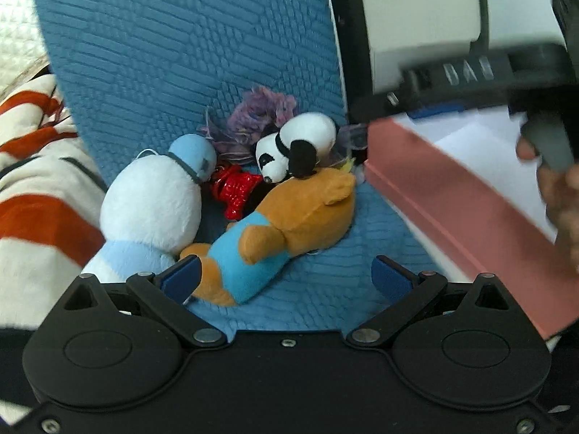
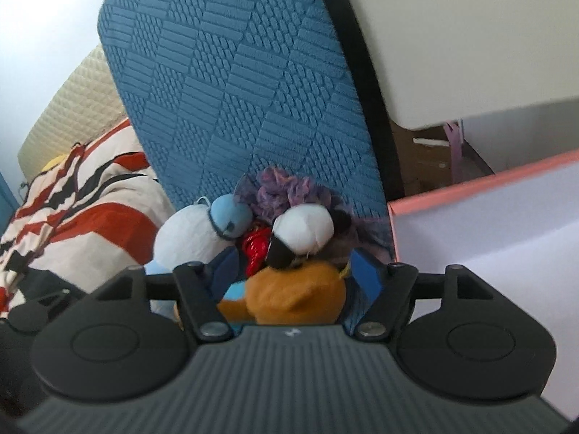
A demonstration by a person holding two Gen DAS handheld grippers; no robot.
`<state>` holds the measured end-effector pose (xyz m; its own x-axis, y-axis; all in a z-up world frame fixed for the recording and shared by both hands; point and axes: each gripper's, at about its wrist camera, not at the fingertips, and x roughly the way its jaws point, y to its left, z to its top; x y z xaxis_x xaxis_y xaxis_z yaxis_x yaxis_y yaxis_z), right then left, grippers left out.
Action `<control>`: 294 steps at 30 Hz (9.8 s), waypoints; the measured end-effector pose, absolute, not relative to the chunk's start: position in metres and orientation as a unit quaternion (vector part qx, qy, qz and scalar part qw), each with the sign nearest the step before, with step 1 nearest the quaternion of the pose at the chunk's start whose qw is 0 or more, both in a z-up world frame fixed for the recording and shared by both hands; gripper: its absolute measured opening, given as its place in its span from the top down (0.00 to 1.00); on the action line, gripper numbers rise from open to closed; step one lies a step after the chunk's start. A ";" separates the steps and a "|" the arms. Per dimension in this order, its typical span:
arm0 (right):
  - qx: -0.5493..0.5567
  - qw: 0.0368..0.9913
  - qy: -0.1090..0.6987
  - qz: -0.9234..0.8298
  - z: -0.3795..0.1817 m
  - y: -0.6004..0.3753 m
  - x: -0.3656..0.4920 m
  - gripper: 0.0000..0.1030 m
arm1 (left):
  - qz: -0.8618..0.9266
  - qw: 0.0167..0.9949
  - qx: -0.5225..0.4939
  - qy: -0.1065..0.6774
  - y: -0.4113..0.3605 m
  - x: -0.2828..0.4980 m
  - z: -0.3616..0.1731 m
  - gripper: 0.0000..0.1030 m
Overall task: Organize objects
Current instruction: 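Grasp the brown bear with the left tool while the right tool grasps the white panda, then lift the bear and panda and carry both toward the pink box, then lower the bear and panda into the pink box and open both tools, then withdraw both tools from the box back toward the seat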
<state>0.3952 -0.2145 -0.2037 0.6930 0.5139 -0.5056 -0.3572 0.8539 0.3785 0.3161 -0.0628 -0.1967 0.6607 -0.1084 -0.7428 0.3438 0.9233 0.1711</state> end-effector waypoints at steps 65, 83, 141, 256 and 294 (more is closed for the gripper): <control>-0.032 0.900 0.389 0.195 -0.241 -0.160 0.292 0.48 | 0.049 0.858 -0.163 0.484 0.027 0.259 -0.214 0.55; -0.051 0.851 0.470 0.231 -0.280 -0.151 0.265 0.42 | -0.036 0.852 -0.096 0.514 0.006 0.295 -0.252 0.36; 0.057 0.870 0.443 0.207 -0.210 -0.208 0.226 0.57 | 0.064 0.830 -0.263 0.488 -0.008 0.198 -0.198 0.50; 0.119 0.916 0.378 0.065 -0.100 -0.413 0.255 0.22 | -0.094 0.905 -0.179 0.373 -0.197 0.259 -0.046 0.25; 0.062 0.935 0.318 0.146 -0.077 -0.272 0.185 0.22 | -0.007 0.949 -0.190 0.253 -0.047 0.150 -0.018 0.25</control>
